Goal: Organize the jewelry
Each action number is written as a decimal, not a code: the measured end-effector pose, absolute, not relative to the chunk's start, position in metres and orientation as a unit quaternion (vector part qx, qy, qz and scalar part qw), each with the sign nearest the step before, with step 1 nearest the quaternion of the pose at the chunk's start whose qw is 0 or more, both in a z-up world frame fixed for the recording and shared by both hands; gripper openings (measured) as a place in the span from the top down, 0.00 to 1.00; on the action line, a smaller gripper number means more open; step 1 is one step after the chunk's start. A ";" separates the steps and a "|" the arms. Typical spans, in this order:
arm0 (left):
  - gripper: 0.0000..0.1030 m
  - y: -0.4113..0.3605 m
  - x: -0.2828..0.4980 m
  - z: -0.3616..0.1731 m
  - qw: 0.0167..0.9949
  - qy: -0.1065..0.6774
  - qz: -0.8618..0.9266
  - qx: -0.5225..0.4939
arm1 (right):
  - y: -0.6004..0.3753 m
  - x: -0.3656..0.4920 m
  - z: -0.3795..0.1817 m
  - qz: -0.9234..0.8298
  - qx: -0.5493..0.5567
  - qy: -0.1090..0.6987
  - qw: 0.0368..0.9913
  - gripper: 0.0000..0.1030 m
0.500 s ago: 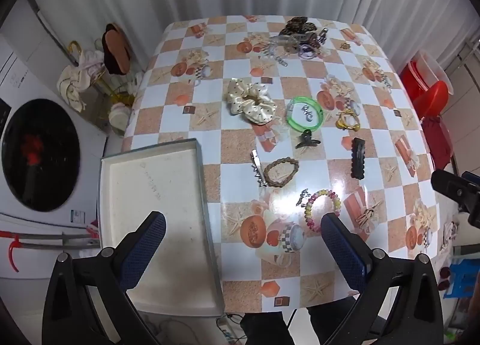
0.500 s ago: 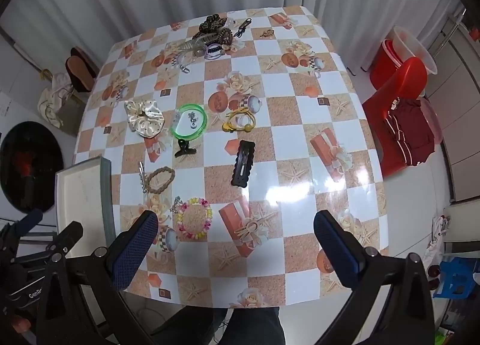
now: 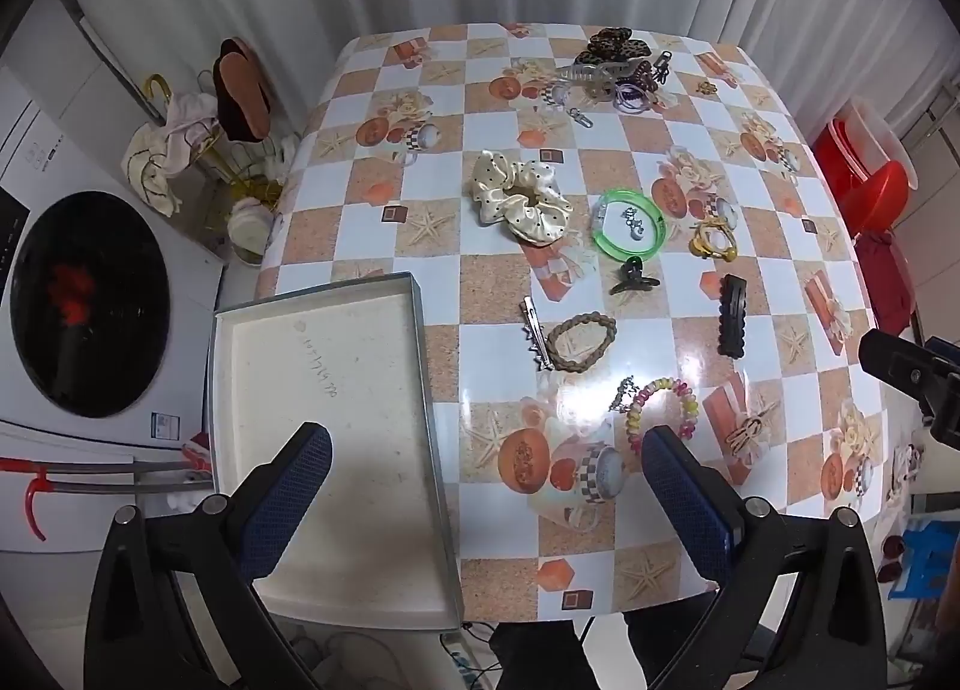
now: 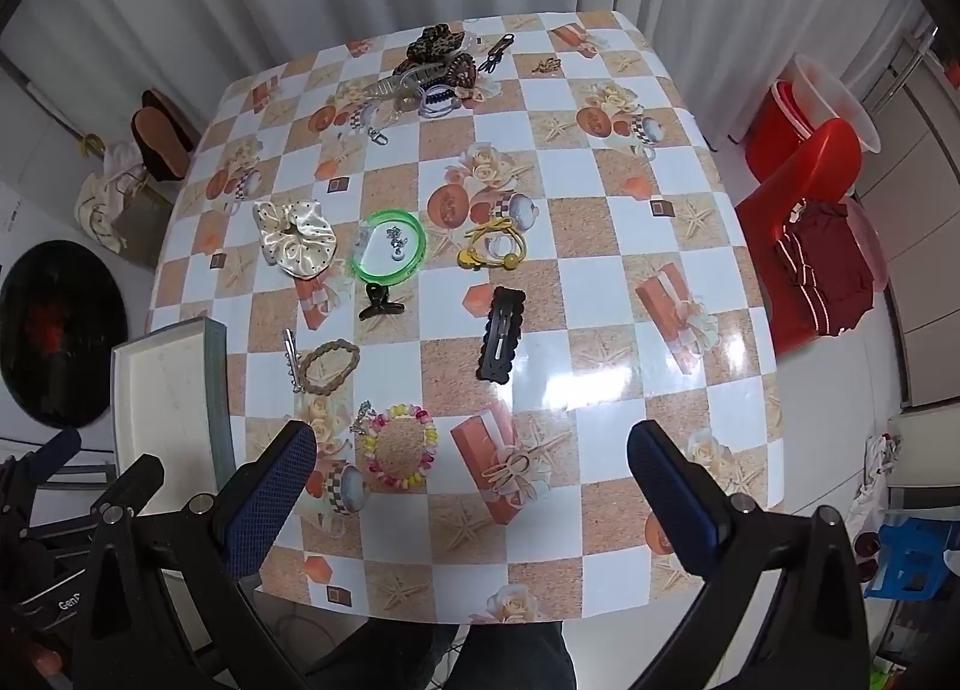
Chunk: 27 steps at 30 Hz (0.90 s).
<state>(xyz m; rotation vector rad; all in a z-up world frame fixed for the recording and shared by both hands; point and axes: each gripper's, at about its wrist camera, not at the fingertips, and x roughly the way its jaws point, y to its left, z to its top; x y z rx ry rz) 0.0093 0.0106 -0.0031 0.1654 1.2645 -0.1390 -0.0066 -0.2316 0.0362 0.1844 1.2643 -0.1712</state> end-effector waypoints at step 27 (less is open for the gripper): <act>0.00 0.012 0.009 -0.004 0.801 0.590 -0.067 0.078 | -0.230 -0.006 0.032 -0.082 0.087 0.592 0.797 0.00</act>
